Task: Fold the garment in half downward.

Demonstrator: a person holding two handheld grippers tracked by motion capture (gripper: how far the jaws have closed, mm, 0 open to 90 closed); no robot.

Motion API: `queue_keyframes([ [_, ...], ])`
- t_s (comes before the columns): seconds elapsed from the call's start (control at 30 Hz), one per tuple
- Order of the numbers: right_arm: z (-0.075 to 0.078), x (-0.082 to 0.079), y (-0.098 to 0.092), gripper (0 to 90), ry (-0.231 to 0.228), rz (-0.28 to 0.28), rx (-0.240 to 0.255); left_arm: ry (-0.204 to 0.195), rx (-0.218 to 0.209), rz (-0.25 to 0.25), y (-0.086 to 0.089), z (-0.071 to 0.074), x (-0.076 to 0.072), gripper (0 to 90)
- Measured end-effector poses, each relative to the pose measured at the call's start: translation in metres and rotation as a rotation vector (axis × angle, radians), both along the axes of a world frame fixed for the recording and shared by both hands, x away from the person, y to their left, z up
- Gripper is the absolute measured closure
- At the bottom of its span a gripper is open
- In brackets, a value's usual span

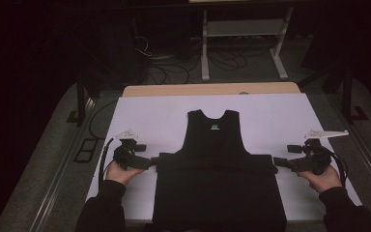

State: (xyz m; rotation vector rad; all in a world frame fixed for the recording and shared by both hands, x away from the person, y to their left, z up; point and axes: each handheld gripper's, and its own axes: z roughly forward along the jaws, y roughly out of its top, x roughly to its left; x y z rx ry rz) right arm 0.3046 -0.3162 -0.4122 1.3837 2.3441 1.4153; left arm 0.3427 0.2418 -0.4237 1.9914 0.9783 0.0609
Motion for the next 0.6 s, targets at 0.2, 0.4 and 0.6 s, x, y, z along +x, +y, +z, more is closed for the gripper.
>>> queue_keyframes([
  [0.2,0.004,0.007,0.001,0.0,-0.026,0.002,-0.019,-0.042,0.015,-0.007,-0.002,0.006,0.008,0.0],
  [0.4,0.005,0.014,0.002,0.0,-0.035,0.008,-0.031,-0.060,0.023,-0.019,-0.006,0.009,0.011,0.0],
  [0.6,0.007,0.019,0.007,0.0,-0.040,0.014,-0.032,-0.071,0.016,-0.034,-0.010,0.010,0.013,0.0],
])
